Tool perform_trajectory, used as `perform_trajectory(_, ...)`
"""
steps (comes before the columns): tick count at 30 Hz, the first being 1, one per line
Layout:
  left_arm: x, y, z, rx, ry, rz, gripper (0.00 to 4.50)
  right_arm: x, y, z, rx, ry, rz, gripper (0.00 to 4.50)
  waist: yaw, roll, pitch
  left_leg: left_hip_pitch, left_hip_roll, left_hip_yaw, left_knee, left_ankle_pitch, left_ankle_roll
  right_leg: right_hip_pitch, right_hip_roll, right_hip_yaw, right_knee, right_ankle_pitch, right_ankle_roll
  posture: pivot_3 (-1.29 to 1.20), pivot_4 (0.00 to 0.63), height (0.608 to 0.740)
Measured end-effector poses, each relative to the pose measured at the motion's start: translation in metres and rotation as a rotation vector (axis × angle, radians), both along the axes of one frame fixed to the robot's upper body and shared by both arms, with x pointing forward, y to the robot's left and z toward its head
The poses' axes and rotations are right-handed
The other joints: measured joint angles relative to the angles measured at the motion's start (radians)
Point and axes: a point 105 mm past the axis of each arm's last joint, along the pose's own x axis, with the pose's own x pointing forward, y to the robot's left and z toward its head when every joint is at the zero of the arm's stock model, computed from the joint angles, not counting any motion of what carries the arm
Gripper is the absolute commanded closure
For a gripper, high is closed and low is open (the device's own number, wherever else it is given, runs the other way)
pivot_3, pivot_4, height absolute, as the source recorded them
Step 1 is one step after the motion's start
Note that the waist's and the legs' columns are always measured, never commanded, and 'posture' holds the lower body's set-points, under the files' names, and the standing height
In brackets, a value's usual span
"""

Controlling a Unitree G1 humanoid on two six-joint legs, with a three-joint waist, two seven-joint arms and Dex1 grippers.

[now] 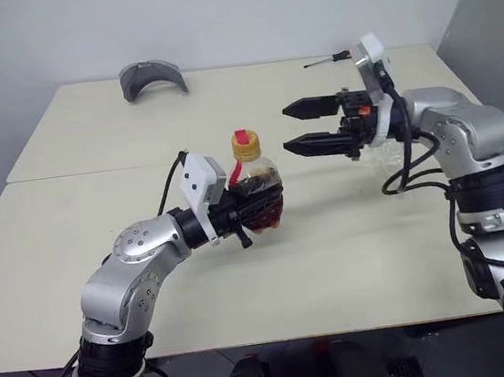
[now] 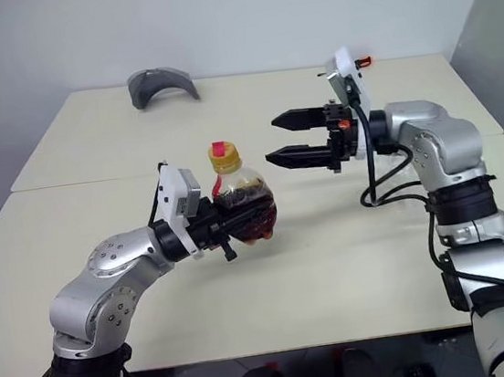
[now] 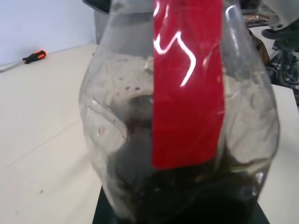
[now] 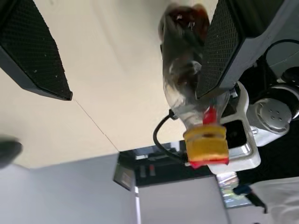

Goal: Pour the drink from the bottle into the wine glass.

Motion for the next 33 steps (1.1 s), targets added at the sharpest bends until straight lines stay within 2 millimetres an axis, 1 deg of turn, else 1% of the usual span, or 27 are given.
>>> perform_trajectory(1, 0.004, 0.001, 0.0, -0.001, 0.0, 0.016, 3.75, -0.001, -0.002, 0.001, 0.004, -0.001, -0.02, 0.0, -0.002, 0.0, 0.0, 0.0, 0.0, 0.0, 0.0, 0.0, 0.0, 0.0, 0.0, 0.0, 0.0, 0.0, 0.0, 0.0, 0.15, 0.74)
perform_trajectory(3, 0.019, 0.003, 0.002, -0.014, -0.011, 0.054, 3.75, -0.006, -0.004, 0.006, 0.029, -0.009, -0.058, 0.0, -0.001, 0.0, 0.0, 0.0, 0.0, 0.0, 0.0, 0.0, 0.0, 0.0, 0.0, 0.0, 0.001, 0.0, 0.0, 0.0, 0.15, 0.74)
perform_trajectory(5, 0.032, 0.004, 0.009, -0.026, -0.034, 0.083, 3.75, -0.01, -0.001, 0.012, 0.046, -0.024, -0.073, 0.0, -0.002, 0.0, 0.0, 0.0, 0.0, 0.0, 0.0, 0.0, 0.0, 0.0, 0.0, 0.0, 0.001, 0.0, 0.0, 0.0, 0.15, 0.74)
perform_trajectory(7, 0.04, 0.003, 0.016, -0.037, -0.066, 0.094, 3.75, -0.013, 0.004, 0.017, 0.062, -0.037, -0.08, 0.0, -0.003, 0.0, 0.0, 0.0, 0.0, 0.0, 0.0, 0.0, 0.0, 0.0, 0.0, 0.0, 0.001, 0.0, 0.0, 0.0, 0.15, 0.74)
perform_trajectory(10, 0.051, 0.001, 0.018, -0.043, -0.081, 0.101, 3.75, -0.014, 0.011, 0.018, 0.075, -0.04, -0.104, 0.0, -0.002, 0.0, 0.0, 0.0, 0.0, 0.001, 0.0, 0.002, -0.003, 0.0, 0.0, 0.0, 0.0, 0.0, 0.0, 0.0, 0.15, 0.74)
perform_trajectory(12, 0.059, 0.0, 0.014, -0.042, -0.078, 0.114, 3.75, -0.01, 0.019, 0.022, 0.114, -0.04, -0.143, 0.0, -0.003, 0.0, 0.0, 0.0, 0.0, 0.001, 0.0, 0.002, -0.003, 0.0, 0.0, 0.0, 0.0, 0.0, 0.0, 0.0, 0.15, 0.74)
perform_trajectory(14, 0.068, -0.005, 0.01, -0.05, -0.078, 0.118, 3.75, -0.006, 0.036, 0.022, 0.151, -0.032, -0.179, 0.0, -0.005, 0.0, 0.0, 0.0, 0.0, 0.0, 0.0, 0.002, -0.004, -0.001, 0.0, 0.0, 0.002, 0.0, 0.0, 0.0, 0.15, 0.74)
perform_trajectory(16, 0.069, -0.013, 0.009, -0.048, -0.091, 0.091, 3.75, -0.002, 0.05, 0.023, 0.145, -0.049, -0.223, 0.0, -0.004, 0.0, 0.0, 0.0, 0.0, 0.0, 0.0, 0.002, -0.004, -0.001, 0.0, 0.0, 0.002, 0.0, 0.0, 0.0, 0.15, 0.74)
perform_trajectory(17, 0.069, -0.016, 0.009, -0.041, -0.1, 0.076, 3.75, 0.001, 0.051, 0.026, 0.149, -0.068, -0.255, 0.0, -0.004, 0.0, 0.0, -0.001, 0.0, 0.0, 0.0, 0.002, -0.004, -0.001, 0.0, 0.0, 0.002, 0.0, 0.0, 0.0, 0.15, 0.74)
perform_trajectory(19, 0.068, -0.016, 0.009, -0.031, -0.116, 0.064, 3.75, 0.004, 0.051, 0.03, 0.16, -0.093, -0.295, 0.0, -0.004, 0.0, 0.0, -0.001, -0.001, 0.001, 0.0, 0.002, -0.004, -0.001, 0.0, 0.0, 0.0, 0.0, 0.0, 0.0, 0.15, 0.74)
perform_trajectory(25, 0.068, -0.015, 0.009, -0.017, -0.132, 0.048, 3.75, 0.008, 0.05, 0.032, 0.174, -0.107, -0.335, 0.0, -0.004, 0.0, 0.0, -0.001, 0.0, 0.001, 0.0, 0.002, -0.004, -0.001, 0.0, 0.0, 0.001, 0.0, 0.0, 0.0, 0.15, 0.74)
perform_trajectory(29, 0.067, -0.015, 0.009, -0.017, -0.133, 0.042, 3.75, 0.014, 0.048, 0.03, 0.162, -0.124, -0.367, 0.0, -0.005, 0.0, 0.0, 0.0, 0.0, 0.0, 0.0, 0.002, -0.004, -0.001, 0.0, 0.0, 0.002, 0.0, 0.0, 0.0, 0.15, 0.74)
perform_trajectory(33, 0.067, -0.015, 0.009, -0.017, -0.132, 0.04, 3.75, 0.014, 0.05, 0.03, 0.154, -0.147, -0.366, 0.0, -0.005, 0.0, 0.0, -0.001, 0.0, 0.001, 0.0, 0.002, -0.004, -0.001, 0.0, 0.0, 0.002, 0.0, 0.0, 0.0, 0.15, 0.74)
